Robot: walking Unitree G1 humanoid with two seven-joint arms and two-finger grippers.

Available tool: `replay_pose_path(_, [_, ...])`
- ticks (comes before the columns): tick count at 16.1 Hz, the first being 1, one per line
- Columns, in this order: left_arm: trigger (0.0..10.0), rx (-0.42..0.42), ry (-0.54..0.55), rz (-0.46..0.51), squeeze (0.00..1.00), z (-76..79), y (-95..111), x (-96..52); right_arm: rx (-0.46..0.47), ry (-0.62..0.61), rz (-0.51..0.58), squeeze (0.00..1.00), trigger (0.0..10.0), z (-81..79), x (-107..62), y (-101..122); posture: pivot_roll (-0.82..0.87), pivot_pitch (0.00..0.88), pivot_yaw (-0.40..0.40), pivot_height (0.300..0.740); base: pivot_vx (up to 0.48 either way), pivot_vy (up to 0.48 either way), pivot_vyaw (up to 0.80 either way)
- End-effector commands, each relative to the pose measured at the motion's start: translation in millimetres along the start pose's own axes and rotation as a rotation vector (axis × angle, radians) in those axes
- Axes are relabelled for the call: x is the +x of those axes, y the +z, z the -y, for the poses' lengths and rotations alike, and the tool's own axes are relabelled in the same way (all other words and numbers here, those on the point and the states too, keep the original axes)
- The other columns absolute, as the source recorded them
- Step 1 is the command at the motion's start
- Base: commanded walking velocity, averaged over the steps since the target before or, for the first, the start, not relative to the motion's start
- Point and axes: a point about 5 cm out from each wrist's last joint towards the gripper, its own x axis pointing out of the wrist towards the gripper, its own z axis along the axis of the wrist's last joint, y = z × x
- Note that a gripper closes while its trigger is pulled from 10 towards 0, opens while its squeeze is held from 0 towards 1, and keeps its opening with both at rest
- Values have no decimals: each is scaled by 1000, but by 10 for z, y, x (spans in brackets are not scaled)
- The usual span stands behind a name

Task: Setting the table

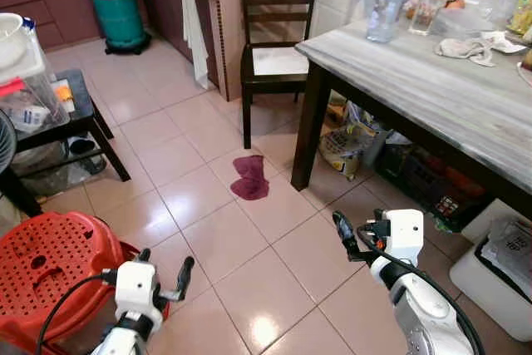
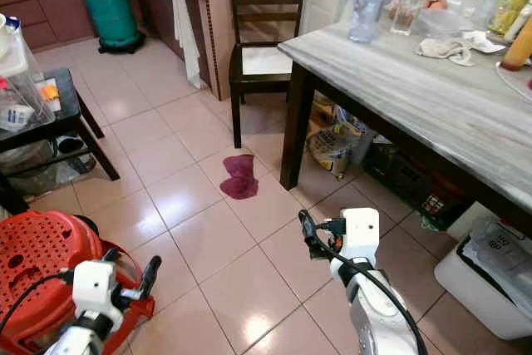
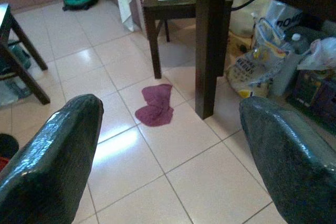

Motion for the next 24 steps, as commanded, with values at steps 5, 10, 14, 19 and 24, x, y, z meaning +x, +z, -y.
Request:
replay_pose_path(5, [10000,6,16,31,0,-79,127,172,-19,-3,37,0,10000,-94,71,130,-100,35,17,740,0,0,-640])
replay_pose_path(10, [10000,-7,12,100,0,-19,404,326,-19,-25,38,0,10000,-69,70,144,-115,42,25,740,0,0,-800])
replay_pose_path(14, [10000,-20,27,72,0,30,402,289,-24,-26,38,0,10000,-77,86,142,-106,44,30,740,0,0,-800])
replay_pose_path(19, [10000,-48,17,98,0,118,540,366,-32,-27,49,0,10000,-78,92,173,-110,54,29,740,0,0,-800])
replay_pose_path(24, [10000,-45,54,59,0,92,517,390,-21,-43,58,0,10000,-62,135,201,-111,52,30,740,0,0,-800])
